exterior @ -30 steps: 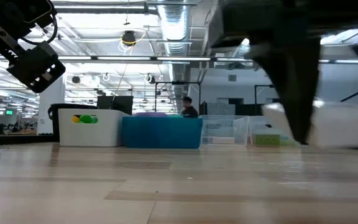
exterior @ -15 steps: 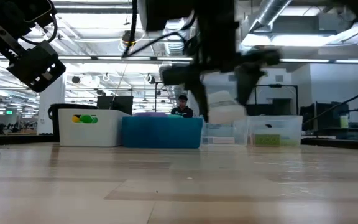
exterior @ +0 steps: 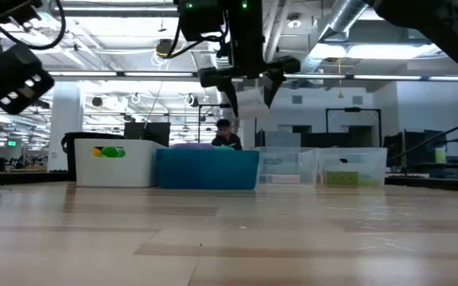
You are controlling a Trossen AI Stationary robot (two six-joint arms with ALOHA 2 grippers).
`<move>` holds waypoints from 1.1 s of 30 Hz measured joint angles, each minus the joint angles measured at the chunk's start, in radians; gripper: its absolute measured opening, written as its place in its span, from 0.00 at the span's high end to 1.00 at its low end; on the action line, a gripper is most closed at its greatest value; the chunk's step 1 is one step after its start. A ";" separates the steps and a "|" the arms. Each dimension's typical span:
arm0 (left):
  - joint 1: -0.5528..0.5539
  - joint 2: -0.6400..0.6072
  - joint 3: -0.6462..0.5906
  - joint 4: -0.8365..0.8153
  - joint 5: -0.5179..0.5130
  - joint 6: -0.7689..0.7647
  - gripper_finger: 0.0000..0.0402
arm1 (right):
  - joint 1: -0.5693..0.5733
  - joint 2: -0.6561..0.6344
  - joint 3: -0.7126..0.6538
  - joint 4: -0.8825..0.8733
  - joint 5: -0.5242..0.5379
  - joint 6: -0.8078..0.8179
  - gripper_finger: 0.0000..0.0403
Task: Pick & Place Toys
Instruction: Put the white game card into the left transparent bin, then return to Home Position
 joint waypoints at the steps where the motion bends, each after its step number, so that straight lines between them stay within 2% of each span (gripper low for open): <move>1: -0.022 0.000 0.000 0.000 -0.035 -0.007 0.25 | -0.018 0.000 0.016 0.000 0.000 -0.020 0.33; 7: -0.134 0.000 0.000 0.001 -0.192 -0.061 0.25 | -0.127 0.000 0.040 0.000 -0.009 -0.109 0.33; 13: -0.203 0.000 0.000 0.005 -0.244 -0.096 0.25 | -0.207 0.000 0.040 0.000 -0.060 -0.214 0.33; 15: -0.218 0.000 0.000 0.013 -0.256 -0.096 0.25 | -0.215 0.000 0.040 0.000 -0.085 -0.276 0.27; 18: -0.230 0.000 0.000 0.027 -0.259 -0.096 0.25 | -0.214 0.000 0.040 0.000 -0.118 -0.352 0.14; 21: -0.232 0.000 0.000 0.027 -0.259 -0.096 0.25 | -0.212 0.000 0.040 0.000 -0.132 -0.352 0.04; 24: -0.232 0.000 0.000 0.027 -0.260 -0.096 0.25 | -0.213 0.000 0.040 0.000 -0.160 -0.352 0.04; 28: -0.232 0.000 0.000 0.027 -0.260 -0.086 0.25 | -0.203 -0.002 0.040 0.000 -0.272 -0.351 0.07; 30: -0.229 0.000 0.000 0.027 -0.260 -0.064 0.25 | -0.177 -0.013 0.040 0.000 -0.331 -0.358 0.07; 33: -0.219 0.000 0.000 0.027 -0.260 -0.034 0.25 | -0.101 -0.020 0.041 0.000 -0.337 -0.370 0.07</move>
